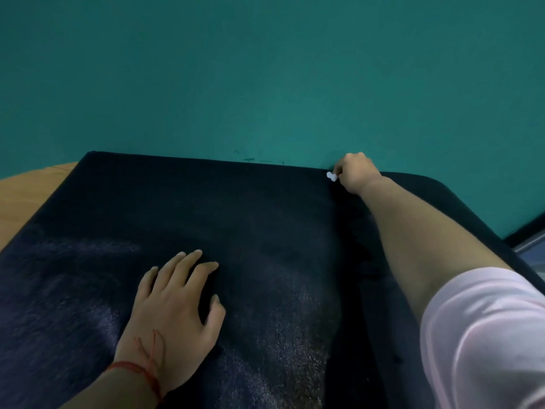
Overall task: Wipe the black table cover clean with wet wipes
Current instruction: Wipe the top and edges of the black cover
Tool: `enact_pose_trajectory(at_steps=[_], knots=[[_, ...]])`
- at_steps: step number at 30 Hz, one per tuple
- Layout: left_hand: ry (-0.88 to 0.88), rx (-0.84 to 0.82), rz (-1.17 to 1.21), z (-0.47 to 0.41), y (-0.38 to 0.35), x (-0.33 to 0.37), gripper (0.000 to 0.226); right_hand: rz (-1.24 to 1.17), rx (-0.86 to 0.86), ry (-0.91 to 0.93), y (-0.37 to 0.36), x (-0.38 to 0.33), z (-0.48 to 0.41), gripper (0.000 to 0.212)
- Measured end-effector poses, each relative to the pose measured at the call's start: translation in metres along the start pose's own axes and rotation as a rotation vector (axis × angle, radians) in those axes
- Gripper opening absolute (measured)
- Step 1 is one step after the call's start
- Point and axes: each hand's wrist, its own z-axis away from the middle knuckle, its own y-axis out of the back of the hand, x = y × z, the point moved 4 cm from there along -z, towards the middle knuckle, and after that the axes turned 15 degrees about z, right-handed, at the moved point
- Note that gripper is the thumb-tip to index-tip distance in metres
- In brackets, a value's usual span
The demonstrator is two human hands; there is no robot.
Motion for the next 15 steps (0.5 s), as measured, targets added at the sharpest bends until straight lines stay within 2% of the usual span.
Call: enact_pose_trajectory(at_steps=[6,15], knots=[[0.012,-0.001,-0.02,-0.001,0.001,0.0,0.055,0.075,-0.034,0.078,-0.002,0.008,0.043,0.029],[0.0,-0.002,-0.022,-0.001,0.004,0.004,0.056,0.106,-0.09,0.161,-0.006,0.01,0.116,0.025]])
